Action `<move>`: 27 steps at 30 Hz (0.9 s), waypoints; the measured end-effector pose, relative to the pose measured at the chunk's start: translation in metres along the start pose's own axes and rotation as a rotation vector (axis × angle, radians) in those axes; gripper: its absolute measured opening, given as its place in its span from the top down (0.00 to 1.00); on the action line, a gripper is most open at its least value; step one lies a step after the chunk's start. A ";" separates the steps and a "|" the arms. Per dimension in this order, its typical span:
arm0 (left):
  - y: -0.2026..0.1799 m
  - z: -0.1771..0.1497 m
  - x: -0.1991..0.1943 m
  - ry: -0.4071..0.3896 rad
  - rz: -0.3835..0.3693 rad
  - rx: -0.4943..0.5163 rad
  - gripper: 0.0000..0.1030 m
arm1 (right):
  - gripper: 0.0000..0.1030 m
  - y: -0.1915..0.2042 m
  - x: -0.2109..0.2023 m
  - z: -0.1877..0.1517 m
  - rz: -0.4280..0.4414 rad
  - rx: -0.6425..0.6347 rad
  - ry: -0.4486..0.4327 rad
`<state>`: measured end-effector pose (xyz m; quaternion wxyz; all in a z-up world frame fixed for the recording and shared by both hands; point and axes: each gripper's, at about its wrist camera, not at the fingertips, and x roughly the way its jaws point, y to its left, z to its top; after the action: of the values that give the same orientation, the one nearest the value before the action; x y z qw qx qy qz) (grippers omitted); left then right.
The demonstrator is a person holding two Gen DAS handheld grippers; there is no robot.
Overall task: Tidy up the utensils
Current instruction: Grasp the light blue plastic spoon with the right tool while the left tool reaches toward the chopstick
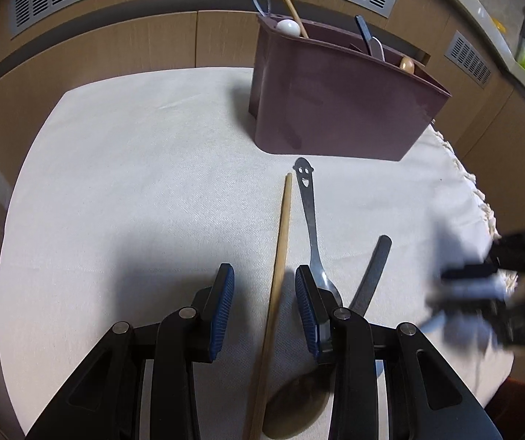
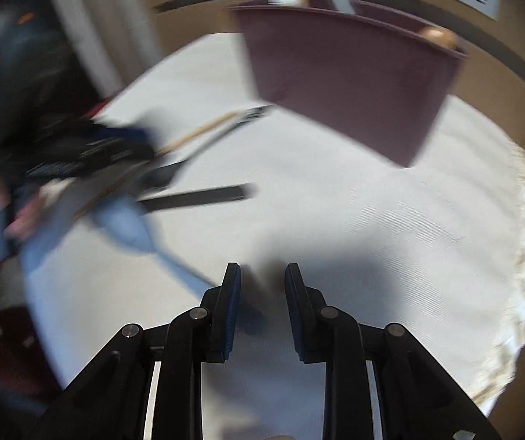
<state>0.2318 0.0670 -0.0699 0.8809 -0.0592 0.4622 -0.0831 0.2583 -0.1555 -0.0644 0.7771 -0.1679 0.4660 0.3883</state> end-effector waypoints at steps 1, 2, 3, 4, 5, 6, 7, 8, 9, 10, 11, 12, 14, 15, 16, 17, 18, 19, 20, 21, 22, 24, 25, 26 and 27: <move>0.002 0.001 0.000 -0.004 -0.002 -0.012 0.65 | 0.77 0.010 -0.003 -0.002 0.016 -0.044 -0.008; 0.006 0.001 -0.002 -0.009 -0.005 -0.030 0.65 | 0.77 0.020 -0.005 -0.003 0.016 -0.093 -0.015; 0.009 0.002 -0.003 -0.011 -0.006 -0.038 0.65 | 0.77 0.030 -0.006 -0.005 0.011 -0.139 -0.021; 0.012 0.002 -0.006 -0.014 -0.007 -0.048 0.65 | 0.77 0.043 -0.007 -0.007 0.000 -0.204 -0.026; 0.016 0.001 -0.008 -0.019 -0.006 -0.057 0.65 | 0.77 0.055 -0.005 -0.009 -0.010 -0.268 -0.022; 0.019 0.000 -0.011 -0.022 -0.001 -0.065 0.65 | 0.77 0.064 -0.001 -0.010 -0.018 -0.321 -0.013; 0.021 -0.001 -0.013 -0.024 0.002 -0.070 0.65 | 0.76 0.070 0.003 -0.010 -0.034 -0.366 -0.015; 0.024 -0.002 -0.015 -0.025 0.006 -0.076 0.65 | 0.76 0.076 0.005 -0.009 -0.057 -0.400 -0.028; 0.025 -0.003 -0.016 -0.026 0.007 -0.081 0.65 | 0.76 0.080 0.008 -0.011 -0.072 -0.417 -0.031; 0.027 -0.004 -0.018 -0.027 0.007 -0.087 0.65 | 0.76 0.082 0.012 -0.007 -0.086 -0.429 -0.030; 0.029 -0.005 -0.019 -0.027 0.007 -0.092 0.65 | 0.76 0.083 0.016 -0.004 -0.090 -0.432 -0.022; 0.031 -0.006 -0.020 -0.028 0.006 -0.097 0.65 | 0.76 0.084 0.022 0.001 -0.085 -0.435 -0.011; 0.035 -0.008 -0.021 -0.029 0.007 -0.108 0.65 | 0.76 0.084 0.026 0.008 -0.065 -0.433 -0.028; 0.037 -0.009 -0.022 -0.029 0.008 -0.115 0.65 | 0.76 0.085 0.030 0.013 -0.055 -0.429 -0.025; 0.038 -0.010 -0.022 -0.029 0.008 -0.118 0.65 | 0.75 0.085 0.032 0.018 -0.047 -0.423 -0.026; 0.040 -0.011 -0.023 -0.030 0.009 -0.121 0.65 | 0.70 0.083 0.035 0.023 -0.036 -0.410 -0.027; 0.040 -0.012 -0.024 -0.030 0.010 -0.121 0.65 | 0.66 0.082 0.034 0.024 -0.030 -0.394 -0.027; 0.040 -0.012 -0.025 -0.031 0.012 -0.121 0.65 | 0.56 0.078 0.037 0.029 -0.023 -0.363 -0.027; 0.040 -0.012 -0.026 -0.033 0.014 -0.120 0.65 | 0.50 0.073 0.041 0.035 -0.014 -0.320 -0.023; 0.041 -0.012 -0.027 -0.034 0.015 -0.119 0.65 | 0.47 0.067 0.043 0.039 0.013 -0.277 -0.024; 0.041 -0.012 -0.028 -0.037 0.017 -0.117 0.65 | 0.42 0.064 0.044 0.042 0.037 -0.259 -0.024; 0.040 -0.012 -0.029 -0.040 0.021 -0.114 0.65 | 0.37 0.066 0.045 0.044 0.050 -0.261 -0.018; 0.040 -0.012 -0.030 -0.041 0.023 -0.113 0.65 | 0.37 0.067 0.047 0.045 0.037 -0.277 -0.018; 0.039 -0.012 -0.030 -0.040 0.023 -0.113 0.65 | 0.41 0.071 0.048 0.043 0.008 -0.308 -0.021; 0.039 -0.012 -0.030 -0.040 0.023 -0.112 0.65 | 0.46 0.076 0.044 0.040 -0.007 -0.320 -0.029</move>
<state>0.2091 0.1112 -0.0595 0.8861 -0.1048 0.4492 -0.0458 0.2353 -0.0623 -0.0738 0.7485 -0.2855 0.3863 0.4571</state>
